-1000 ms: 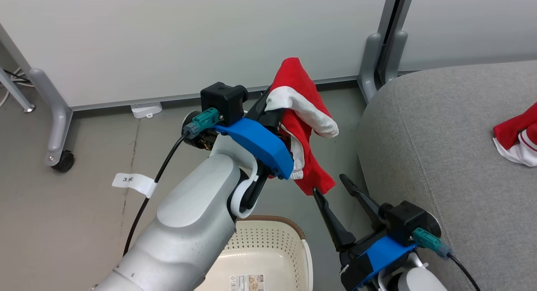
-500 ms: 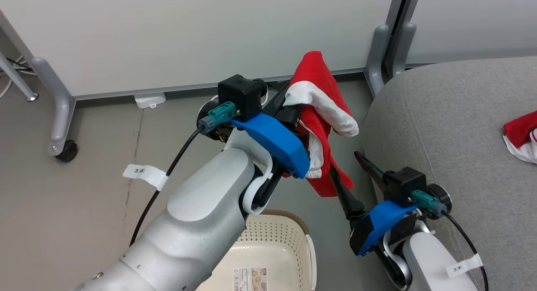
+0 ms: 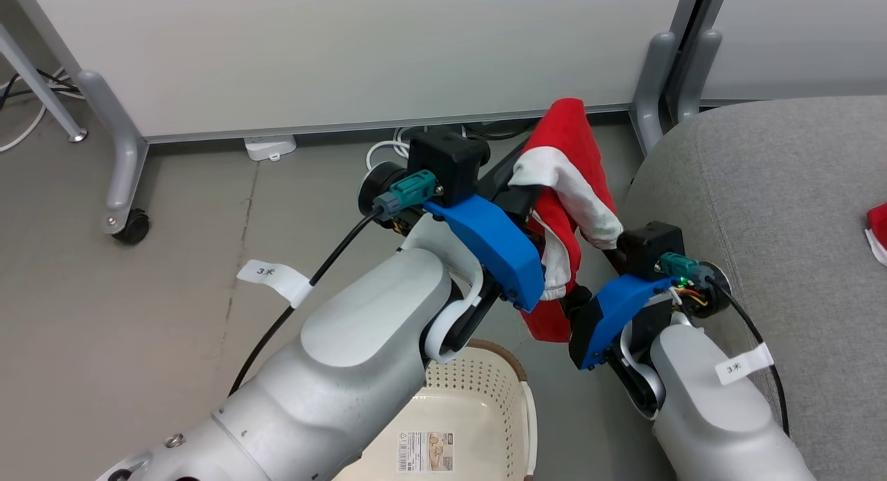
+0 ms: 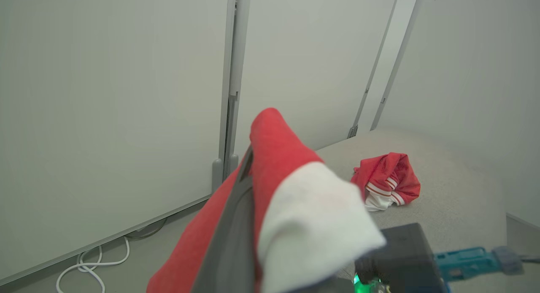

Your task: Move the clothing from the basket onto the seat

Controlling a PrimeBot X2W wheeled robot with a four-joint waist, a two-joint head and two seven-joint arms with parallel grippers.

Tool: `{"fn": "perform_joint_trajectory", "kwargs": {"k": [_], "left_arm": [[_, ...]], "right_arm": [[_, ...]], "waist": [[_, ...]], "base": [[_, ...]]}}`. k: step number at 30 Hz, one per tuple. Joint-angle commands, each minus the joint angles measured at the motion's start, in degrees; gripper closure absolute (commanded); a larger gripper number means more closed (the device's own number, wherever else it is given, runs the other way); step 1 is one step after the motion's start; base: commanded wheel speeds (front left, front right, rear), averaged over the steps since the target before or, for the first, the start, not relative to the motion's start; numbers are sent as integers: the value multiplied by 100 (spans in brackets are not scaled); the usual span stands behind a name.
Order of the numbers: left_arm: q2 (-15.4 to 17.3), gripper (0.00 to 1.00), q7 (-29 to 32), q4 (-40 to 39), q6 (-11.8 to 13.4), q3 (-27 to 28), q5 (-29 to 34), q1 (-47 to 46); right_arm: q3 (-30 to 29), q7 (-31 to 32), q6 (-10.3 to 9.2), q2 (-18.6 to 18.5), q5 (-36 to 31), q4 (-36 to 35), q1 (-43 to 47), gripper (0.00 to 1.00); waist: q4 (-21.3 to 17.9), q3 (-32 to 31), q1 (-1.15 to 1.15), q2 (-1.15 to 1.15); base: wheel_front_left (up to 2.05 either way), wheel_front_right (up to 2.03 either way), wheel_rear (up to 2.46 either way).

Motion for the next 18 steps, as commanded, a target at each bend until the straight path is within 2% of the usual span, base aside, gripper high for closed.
{"fn": "perform_joint_trajectory", "kwargs": {"k": [1, 3, 4, 5, 6, 18], "left_arm": [[6, 100, 1, -23, 39, -59, -48, -115], [5, 100, -14, -33, 70, -148, -97, -134], [5, 100, -24, -38, 79, -182, -121, -141], [5, 100, -32, -42, 80, -216, -146, -159], [6, 100, -42, -45, 92, -251, -175, -179], [6, 100, -160, 96, 182, -483, -398, -254]], "right_arm": [[68, -55, 1, -7, 106, 172, -181, 0], [151, -97, 1, -7, 234, 406, -314, 0], [195, -110, 1, -7, 277, 510, -369, 23], [238, -148, 1, -7, 312, 606, -430, 58], [288, -181, 1, -7, 362, 686, -482, 98], [798, -503, 1, -7, 867, 1253, -747, 100]], "waist": [[21, 12, 0, 0], [39, 16, 0, 0], [46, 13, 0, 0], [51, 9, 0, 0], [55, 8, 0, 0], [-28, -61, 0, 0]], "base": [[0, 0, 0], [0, 0, 0], [0, 0, 0], [0, 0, 0], [0, 0, 0], [0, 0, 0]]}}
